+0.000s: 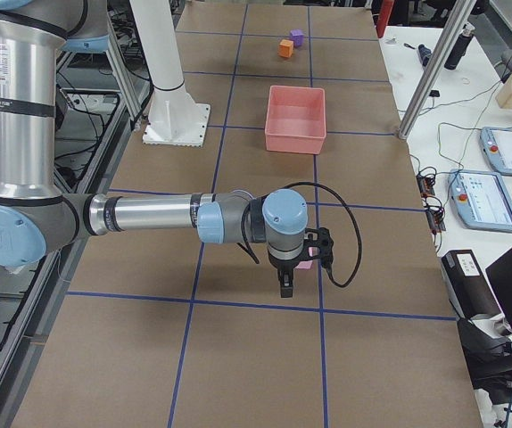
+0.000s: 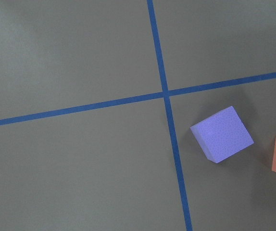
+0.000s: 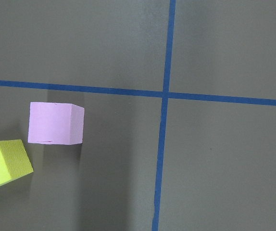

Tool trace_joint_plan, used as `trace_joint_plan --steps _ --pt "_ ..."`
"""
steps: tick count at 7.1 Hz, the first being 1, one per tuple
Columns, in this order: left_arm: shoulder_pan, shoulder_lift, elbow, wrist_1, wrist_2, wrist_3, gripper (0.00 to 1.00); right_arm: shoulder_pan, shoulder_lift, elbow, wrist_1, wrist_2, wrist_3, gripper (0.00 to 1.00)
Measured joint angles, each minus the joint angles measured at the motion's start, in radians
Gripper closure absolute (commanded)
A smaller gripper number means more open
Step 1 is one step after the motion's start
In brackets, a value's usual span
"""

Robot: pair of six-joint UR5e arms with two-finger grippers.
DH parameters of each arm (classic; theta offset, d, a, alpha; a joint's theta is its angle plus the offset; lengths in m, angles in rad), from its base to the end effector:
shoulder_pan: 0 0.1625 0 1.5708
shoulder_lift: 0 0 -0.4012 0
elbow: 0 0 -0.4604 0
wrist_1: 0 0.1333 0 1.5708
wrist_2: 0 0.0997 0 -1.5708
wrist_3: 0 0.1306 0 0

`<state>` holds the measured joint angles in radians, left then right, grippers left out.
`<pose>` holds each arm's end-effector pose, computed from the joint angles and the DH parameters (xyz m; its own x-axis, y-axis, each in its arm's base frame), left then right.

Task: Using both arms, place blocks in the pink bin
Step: 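Lower the left gripper toward the orange cube beside the purple cube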

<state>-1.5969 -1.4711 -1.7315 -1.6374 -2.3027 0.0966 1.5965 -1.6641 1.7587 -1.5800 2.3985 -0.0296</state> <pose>-0.0599 -0.5295 0.6173 0.7449 0.1609 -0.6475 -0.0462 0.9806 0.1906 0.0507 -0.5267 0.5980 0.6784 -0.0749 0.7308 -0.0055 0.9942 0.1070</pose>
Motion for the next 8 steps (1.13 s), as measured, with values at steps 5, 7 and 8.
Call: trace_joint_plan --steps 5,7,8 --pt "0.000 0.003 -0.012 0.001 0.001 0.008 0.00 -0.003 -0.002 -0.003 0.000 -0.001 0.000 0.00" --pt "0.000 0.008 -0.020 0.000 0.000 0.005 0.00 -0.003 0.001 -0.004 0.000 -0.001 0.000 0.00" --pt "0.001 0.004 -0.025 0.000 -0.002 0.002 0.00 -0.003 0.002 -0.004 0.001 -0.002 0.000 0.00"
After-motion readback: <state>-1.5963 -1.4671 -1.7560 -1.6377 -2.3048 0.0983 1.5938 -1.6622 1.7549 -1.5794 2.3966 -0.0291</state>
